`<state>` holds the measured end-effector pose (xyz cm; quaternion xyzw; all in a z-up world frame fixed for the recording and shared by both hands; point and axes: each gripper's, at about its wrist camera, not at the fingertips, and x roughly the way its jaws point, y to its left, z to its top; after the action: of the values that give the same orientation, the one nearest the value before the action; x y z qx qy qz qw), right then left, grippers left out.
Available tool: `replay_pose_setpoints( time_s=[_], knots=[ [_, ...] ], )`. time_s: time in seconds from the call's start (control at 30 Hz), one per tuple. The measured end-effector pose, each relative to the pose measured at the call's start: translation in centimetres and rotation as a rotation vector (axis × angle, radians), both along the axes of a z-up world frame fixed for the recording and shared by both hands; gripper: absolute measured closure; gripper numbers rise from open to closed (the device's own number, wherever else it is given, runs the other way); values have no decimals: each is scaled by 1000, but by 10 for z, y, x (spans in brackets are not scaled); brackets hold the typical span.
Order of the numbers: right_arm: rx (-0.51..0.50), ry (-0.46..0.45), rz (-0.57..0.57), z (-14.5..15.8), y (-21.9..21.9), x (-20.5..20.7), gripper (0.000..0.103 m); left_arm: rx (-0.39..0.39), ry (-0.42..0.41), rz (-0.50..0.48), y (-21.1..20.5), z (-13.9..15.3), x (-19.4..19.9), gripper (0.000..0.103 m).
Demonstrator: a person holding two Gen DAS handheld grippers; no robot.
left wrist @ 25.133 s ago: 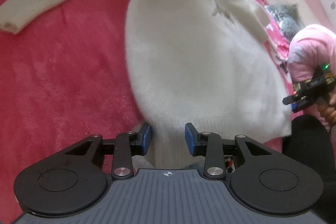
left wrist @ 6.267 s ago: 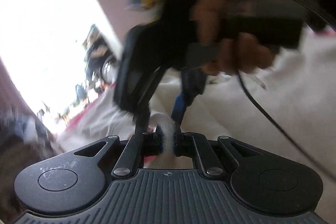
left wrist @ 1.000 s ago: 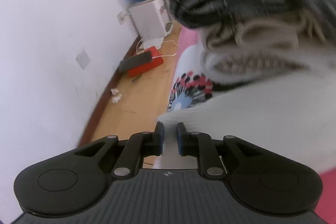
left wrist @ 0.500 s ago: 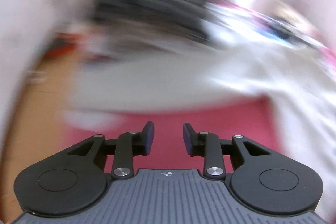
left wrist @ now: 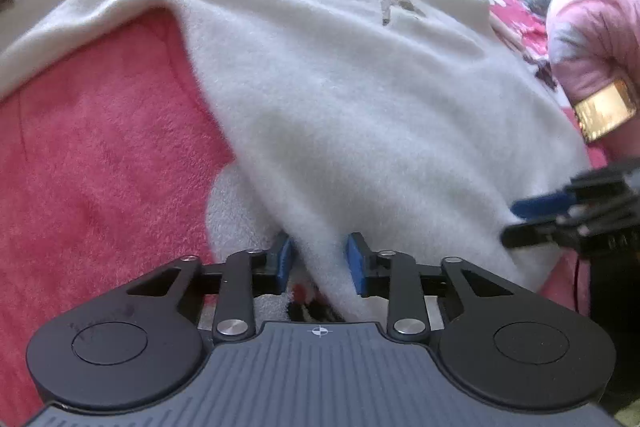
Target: Fold clothes
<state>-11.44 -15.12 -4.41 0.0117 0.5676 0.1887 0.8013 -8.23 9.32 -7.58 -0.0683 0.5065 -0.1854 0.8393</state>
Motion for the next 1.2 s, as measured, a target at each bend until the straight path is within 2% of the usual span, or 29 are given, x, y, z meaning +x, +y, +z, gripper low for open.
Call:
replay_pose_setpoints(
  time_s=[0.03,0.1,0.17,0.23,0.3,0.37,0.47,0.53,0.7,0.77,0.83,0.9,0.97,1.0,1.03,1.1,1.2],
  knots=[
    [2,-8,-3,6,0,0,62,-15,9,5,1,1,0,86],
    [46,-82,-3,18,3,4,62,-41,24,13,4,1,0,93],
    [92,-110,-15,23,7,11,62,-52,32,14,7,-1,-4,94],
    [143,-60,-25,11,10,13,62,-55,46,9,8,-2,-7,94],
    [111,47,-32,-15,14,4,62,-55,64,9,11,-4,-10,95],
    [113,11,-12,-17,14,-13,62,-63,85,14,14,-5,-14,95],
    [131,46,-23,-9,2,-15,65,-56,92,8,15,-3,-19,95],
    [131,24,-53,3,-11,-9,63,-48,93,-3,16,-1,-20,95],
    [69,-161,-101,45,-42,13,63,-33,63,-67,21,13,-27,91],
    [62,-198,-139,49,-52,19,63,-21,87,-86,26,16,-31,91],
    [59,-221,-175,51,-60,24,63,20,72,-89,32,23,-37,91],
    [63,-188,-216,40,-64,28,63,43,21,-81,38,33,-40,91],
    [81,-123,-257,26,-67,31,63,3,-25,-77,40,44,-35,88],
    [98,-72,-276,16,-68,31,63,-36,-36,-78,38,47,-30,82],
    [107,-11,-296,4,-66,28,63,-78,-36,-82,33,48,-24,79],
    [113,24,-302,-8,-58,10,62,-147,-27,-112,13,43,-13,77],
    [95,61,-250,-5,-50,-11,62,-176,32,-213,-27,22,-6,76]
  ],
)
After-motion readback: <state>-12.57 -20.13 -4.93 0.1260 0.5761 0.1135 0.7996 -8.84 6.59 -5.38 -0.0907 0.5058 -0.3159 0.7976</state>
